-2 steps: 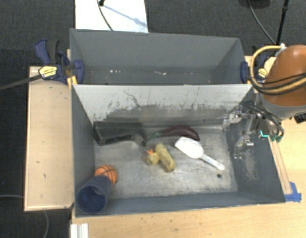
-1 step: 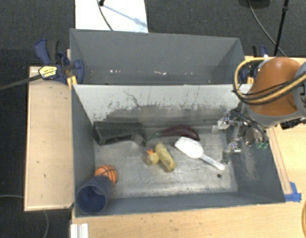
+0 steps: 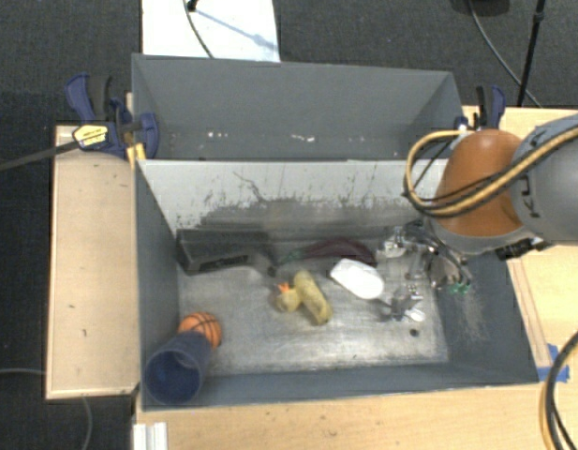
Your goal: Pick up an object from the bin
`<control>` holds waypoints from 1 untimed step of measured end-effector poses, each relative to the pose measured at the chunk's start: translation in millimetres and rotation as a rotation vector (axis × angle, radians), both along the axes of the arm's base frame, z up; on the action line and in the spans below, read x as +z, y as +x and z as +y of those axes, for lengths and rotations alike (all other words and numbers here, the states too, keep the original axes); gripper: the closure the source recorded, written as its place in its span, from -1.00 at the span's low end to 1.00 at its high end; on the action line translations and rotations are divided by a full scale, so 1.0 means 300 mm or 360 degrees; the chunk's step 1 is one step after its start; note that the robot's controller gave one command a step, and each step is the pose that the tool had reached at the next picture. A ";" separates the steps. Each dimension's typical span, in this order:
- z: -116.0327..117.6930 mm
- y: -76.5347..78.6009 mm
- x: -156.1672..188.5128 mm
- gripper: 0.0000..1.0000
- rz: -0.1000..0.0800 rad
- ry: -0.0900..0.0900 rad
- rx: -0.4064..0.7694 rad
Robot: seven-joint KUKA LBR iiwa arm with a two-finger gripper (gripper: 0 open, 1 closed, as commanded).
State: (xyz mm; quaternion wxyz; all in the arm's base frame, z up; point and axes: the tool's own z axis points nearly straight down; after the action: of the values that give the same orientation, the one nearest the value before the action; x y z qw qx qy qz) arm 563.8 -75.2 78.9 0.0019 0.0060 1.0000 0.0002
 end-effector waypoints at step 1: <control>0.087 0.019 -0.016 1.00 -0.0015 -0.0008 0.0131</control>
Offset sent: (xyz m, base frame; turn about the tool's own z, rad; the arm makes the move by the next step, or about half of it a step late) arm 0.0000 0.0000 0.0000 0.0000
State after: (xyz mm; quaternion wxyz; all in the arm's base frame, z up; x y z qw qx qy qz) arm 569.5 -49.0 74.2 0.0066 -0.0353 0.9994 -0.0022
